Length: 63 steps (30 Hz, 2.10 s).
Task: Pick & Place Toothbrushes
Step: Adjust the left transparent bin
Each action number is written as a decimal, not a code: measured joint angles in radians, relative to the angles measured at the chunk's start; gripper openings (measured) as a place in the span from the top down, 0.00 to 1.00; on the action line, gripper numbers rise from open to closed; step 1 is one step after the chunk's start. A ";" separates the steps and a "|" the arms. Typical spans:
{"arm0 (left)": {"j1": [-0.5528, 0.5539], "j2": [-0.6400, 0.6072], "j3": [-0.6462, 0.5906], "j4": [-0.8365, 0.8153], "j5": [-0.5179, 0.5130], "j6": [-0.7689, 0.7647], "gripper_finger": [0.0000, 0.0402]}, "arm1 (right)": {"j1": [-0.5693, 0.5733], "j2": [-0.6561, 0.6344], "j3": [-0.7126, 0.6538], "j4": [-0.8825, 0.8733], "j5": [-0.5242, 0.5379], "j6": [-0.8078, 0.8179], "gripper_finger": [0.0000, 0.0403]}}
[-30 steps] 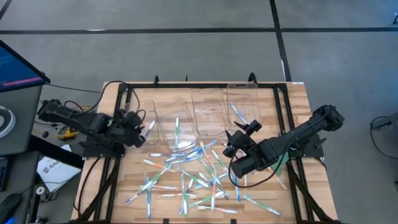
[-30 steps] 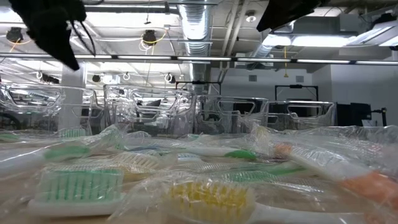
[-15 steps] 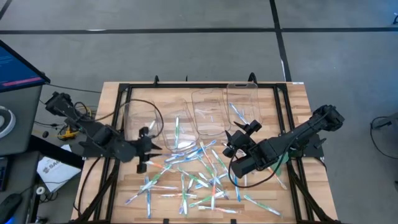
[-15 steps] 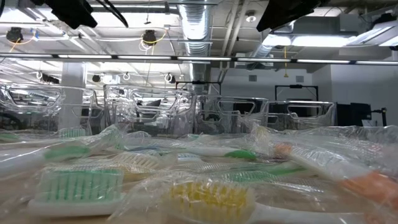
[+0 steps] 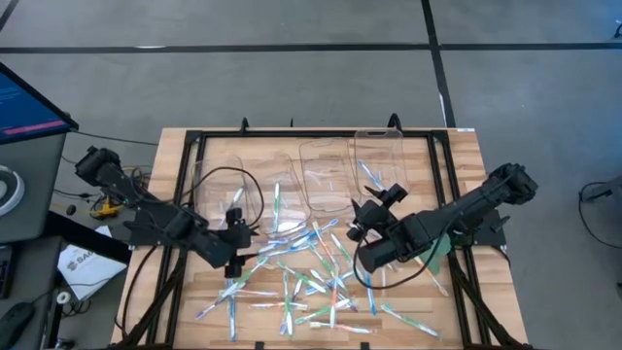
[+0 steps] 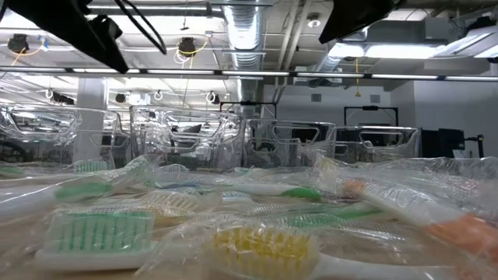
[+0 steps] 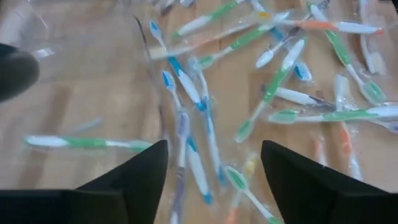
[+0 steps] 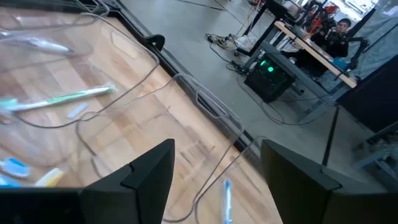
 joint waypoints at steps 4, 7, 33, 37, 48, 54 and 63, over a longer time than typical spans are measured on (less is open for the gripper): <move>-0.012 0.014 -0.026 0.002 0.100 -0.003 0.33 | -0.032 0.000 0.000 0.056 -0.001 -0.058 0.42; -0.036 0.016 -0.061 0.001 0.131 -0.023 0.33 | -0.045 0.000 0.000 0.063 -0.041 -0.075 0.42; -0.080 0.014 -0.261 0.064 0.153 0.000 0.33 | -0.060 0.000 0.000 0.118 -0.150 -0.126 0.42; -0.080 0.012 -0.261 0.069 0.126 0.019 0.33 | -0.060 0.000 0.000 0.116 -0.158 -0.129 0.42; -0.080 0.012 -0.260 0.006 0.119 0.038 0.33 | -0.060 0.000 0.000 0.115 -0.159 -0.128 0.42; -0.076 -0.001 -0.260 -0.143 0.069 0.003 0.33 | -0.060 0.000 0.000 0.115 -0.159 -0.128 0.42; -0.019 -0.139 -0.260 -0.188 -0.017 -0.029 0.33 | -0.060 0.000 0.000 0.115 -0.159 -0.127 0.42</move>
